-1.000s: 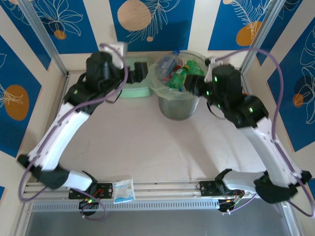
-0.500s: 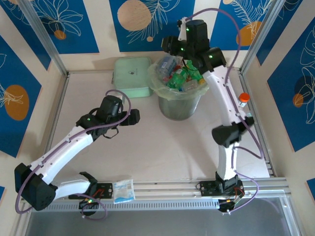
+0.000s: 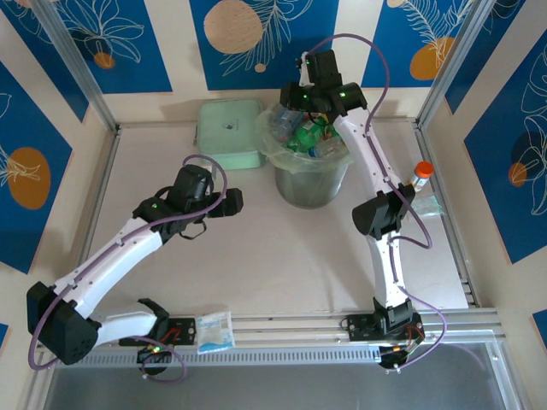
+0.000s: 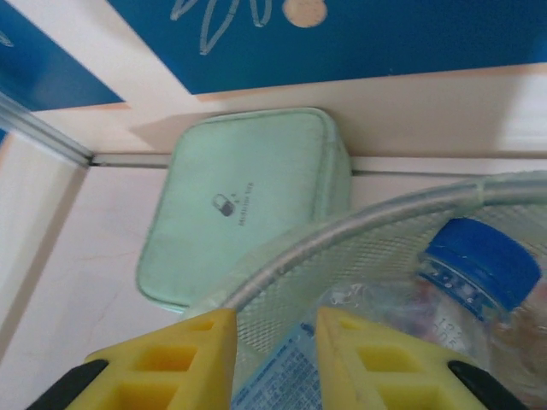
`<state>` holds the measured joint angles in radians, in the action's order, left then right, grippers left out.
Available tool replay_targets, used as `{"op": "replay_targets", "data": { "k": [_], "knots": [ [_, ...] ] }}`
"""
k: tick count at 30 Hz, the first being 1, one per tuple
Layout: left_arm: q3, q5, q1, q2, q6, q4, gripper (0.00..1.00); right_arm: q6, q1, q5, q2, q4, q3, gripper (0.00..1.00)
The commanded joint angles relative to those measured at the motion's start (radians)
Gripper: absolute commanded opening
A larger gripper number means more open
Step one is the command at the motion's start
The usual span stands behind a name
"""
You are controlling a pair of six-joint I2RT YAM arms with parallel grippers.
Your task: Put the plastic bottles in the bin
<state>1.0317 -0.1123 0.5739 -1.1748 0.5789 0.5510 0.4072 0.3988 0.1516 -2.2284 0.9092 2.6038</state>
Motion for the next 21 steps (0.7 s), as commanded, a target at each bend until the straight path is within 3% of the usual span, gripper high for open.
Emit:
{"op": "replay_targets", "data": {
  "k": [1,3,6,15,18,21],
  "knots": [
    [-0.006,0.007,-0.01,-0.006,0.001,-0.025,0.99,-0.008,0.021,0.083,0.119,0.003,-0.123,0.31],
    [-0.004,0.007,-0.011,-0.01,0.0,-0.028,0.99,-0.023,0.039,0.118,0.185,-0.05,-0.225,0.33],
    [0.0,0.013,-0.011,-0.019,0.002,-0.031,0.99,-0.026,0.044,0.137,0.21,-0.058,-0.243,0.35],
    [0.067,-0.084,-0.016,-0.011,-0.028,-0.004,0.99,-0.085,0.085,0.126,0.211,0.071,0.032,0.44],
    [0.114,-0.189,-0.022,0.003,-0.051,0.019,0.99,-0.081,0.114,0.199,0.353,0.035,-0.121,0.48],
    [0.136,-0.31,-0.027,0.032,-0.092,0.01,0.99,-0.073,0.132,0.255,0.598,-0.108,-0.465,0.56]
  ]
}}
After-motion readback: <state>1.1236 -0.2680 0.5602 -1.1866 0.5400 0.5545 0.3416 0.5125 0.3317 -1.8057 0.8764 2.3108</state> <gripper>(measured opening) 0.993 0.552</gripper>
